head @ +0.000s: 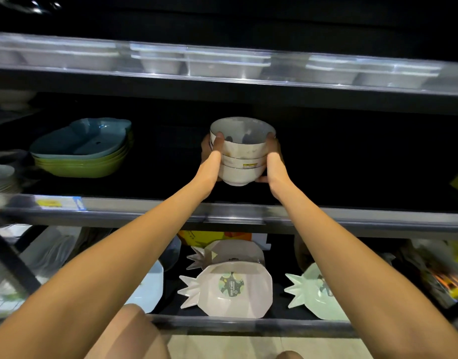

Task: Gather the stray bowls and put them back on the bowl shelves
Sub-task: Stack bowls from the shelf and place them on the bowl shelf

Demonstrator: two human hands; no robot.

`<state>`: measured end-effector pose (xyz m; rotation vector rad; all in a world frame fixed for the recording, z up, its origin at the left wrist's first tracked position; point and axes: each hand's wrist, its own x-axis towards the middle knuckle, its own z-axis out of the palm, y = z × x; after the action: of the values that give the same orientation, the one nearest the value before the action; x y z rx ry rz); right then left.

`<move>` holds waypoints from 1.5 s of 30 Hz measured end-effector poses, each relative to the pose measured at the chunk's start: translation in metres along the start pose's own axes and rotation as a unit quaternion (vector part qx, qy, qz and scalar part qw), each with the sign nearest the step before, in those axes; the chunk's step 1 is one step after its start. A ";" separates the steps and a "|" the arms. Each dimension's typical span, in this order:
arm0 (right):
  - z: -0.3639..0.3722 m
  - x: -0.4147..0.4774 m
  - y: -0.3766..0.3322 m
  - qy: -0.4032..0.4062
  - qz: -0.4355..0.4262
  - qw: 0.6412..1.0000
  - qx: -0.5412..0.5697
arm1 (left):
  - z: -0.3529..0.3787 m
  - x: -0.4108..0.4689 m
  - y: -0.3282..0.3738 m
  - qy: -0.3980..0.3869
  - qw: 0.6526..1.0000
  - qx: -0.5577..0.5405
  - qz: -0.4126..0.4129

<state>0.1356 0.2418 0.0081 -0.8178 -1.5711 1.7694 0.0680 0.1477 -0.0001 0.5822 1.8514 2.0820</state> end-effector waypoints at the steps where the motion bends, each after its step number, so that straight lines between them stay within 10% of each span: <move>1: -0.004 -0.007 0.000 -0.011 -0.011 1.000 0.002 | -0.001 -0.006 0.002 -0.008 1.000 -0.004 0.004; 31: -0.054 -0.161 0.030 -0.307 0.006 0.951 0.022 | -0.027 -0.226 0.010 0.209 0.977 0.024 0.027; 45: 0.075 -0.264 0.085 -0.306 0.081 0.948 -0.025 | -0.187 -0.281 -0.005 0.269 0.962 0.030 -0.031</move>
<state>0.2335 -0.0197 -0.0579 -0.4414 -1.9826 2.2551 0.2240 -0.1474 -0.0513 -0.0485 2.1778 2.3067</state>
